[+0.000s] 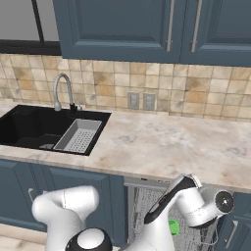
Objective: Pick up the cup and bowl from the counter, place them in the dishwasher, and close the dishwasher door.
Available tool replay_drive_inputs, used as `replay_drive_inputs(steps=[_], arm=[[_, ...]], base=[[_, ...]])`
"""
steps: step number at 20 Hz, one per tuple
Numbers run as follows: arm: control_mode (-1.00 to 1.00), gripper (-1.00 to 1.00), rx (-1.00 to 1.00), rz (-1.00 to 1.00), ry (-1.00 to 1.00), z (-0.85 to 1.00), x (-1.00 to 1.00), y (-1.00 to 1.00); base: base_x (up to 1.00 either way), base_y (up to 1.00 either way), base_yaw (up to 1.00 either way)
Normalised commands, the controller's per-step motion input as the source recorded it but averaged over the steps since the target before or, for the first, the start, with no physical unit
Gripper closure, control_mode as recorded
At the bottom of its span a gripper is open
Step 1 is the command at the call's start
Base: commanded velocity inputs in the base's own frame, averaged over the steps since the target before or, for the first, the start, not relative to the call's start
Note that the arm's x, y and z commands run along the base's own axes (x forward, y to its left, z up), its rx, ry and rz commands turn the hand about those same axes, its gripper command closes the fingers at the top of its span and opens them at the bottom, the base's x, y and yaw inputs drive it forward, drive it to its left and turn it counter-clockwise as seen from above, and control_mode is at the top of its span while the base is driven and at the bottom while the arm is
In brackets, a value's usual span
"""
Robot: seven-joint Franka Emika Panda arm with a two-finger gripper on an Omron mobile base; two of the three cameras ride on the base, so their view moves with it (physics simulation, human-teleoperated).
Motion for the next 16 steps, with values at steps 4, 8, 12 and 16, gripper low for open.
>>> replay_drive_inputs(steps=[4,8,12,16], arm=[[-1.00,1.00,-0.01,0.00,-0.01,-0.23,-0.44,0.00],[-1.00,1.00,-0.03,0.00,0.00,-0.41,-0.28,0.00],[-1.00,1.00,-0.05,0.00,0.00,-0.51,-0.18,0.00],[-1.00,1.00,-0.06,0.00,0.00,-0.54,-0.09,0.00]], base=[[0.00,0.00,0.00],[0.00,0.00,0.00],[0.00,0.00,0.00],[0.00,0.00,0.00]])
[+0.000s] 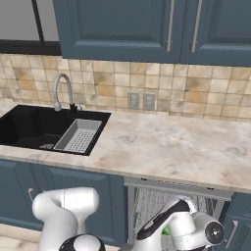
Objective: Pick up the cup and bowl from the counter, place them in the dishwasher, and close the dishwasher door.
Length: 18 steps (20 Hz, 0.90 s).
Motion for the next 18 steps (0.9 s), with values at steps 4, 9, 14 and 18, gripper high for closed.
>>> replay_drive_inputs(steps=[4,9,14,18], arm=[[-1.00,1.00,-0.01,0.00,-0.01,-0.44,-0.01,-0.10],[-1.00,1.00,0.00,0.00,0.00,-0.36,0.00,-0.24],[-1.00,1.00,0.03,0.00,0.00,-0.24,0.00,-0.28],[-1.00,1.00,0.06,0.00,0.00,-0.24,0.09,-0.18]], base=[[0.00,0.00,0.00],[0.00,0.00,0.00],[0.00,0.00,0.00],[0.00,0.00,0.00]])
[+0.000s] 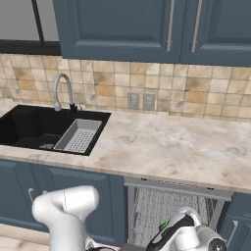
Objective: Pick up the cup and bowl from the counter, place them in the dishwasher, and close the dishwasher door.
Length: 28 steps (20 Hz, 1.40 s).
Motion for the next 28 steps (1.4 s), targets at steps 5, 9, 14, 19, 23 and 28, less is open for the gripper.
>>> replay_drive_inputs(steps=[5,9,14,19,23,28], arm=[[-1.00,1.00,0.09,0.00,0.00,-0.23,0.27,-0.09],[-1.00,1.00,0.04,0.00,0.00,-0.32,0.44,-0.01],[-1.00,1.00,0.00,0.00,0.04,-0.48,0.46,-0.01],[-1.00,1.00,0.00,0.00,0.05,-0.52,0.44,-0.11],[-1.00,1.00,0.00,0.00,0.05,-0.30,0.34,-0.20],[-1.00,1.00,0.00,0.00,0.02,-0.23,0.21,-0.23]], base=[[0.00,0.00,0.00],[0.00,0.00,0.00],[0.00,0.00,0.00],[0.00,0.00,0.00],[0.00,0.00,0.00],[0.00,0.00,0.00]])
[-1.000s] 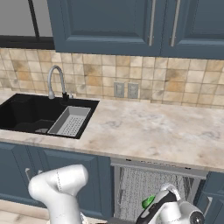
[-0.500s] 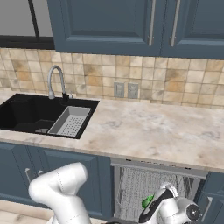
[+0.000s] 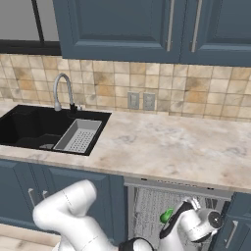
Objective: Pick up the cup and bowl from the counter, place them in the dishwasher, and close the dishwasher door.
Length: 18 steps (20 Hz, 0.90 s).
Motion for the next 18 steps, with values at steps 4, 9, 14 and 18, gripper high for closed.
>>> replay_drive_inputs(steps=[4,9,14,18], arm=[[-1.00,1.00,0.00,0.00,0.03,-0.50,0.02,-0.17],[-1.00,-1.00,0.00,0.00,0.01,-0.51,0.00,-0.15],[-1.00,-1.00,0.00,0.00,0.00,-0.26,0.00,-0.20],[-1.00,-1.00,0.00,0.00,0.00,-0.03,-0.14,-0.20]], base=[[0.00,0.00,0.00],[0.00,0.00,0.00],[0.00,0.00,0.00],[0.00,0.00,0.00]])
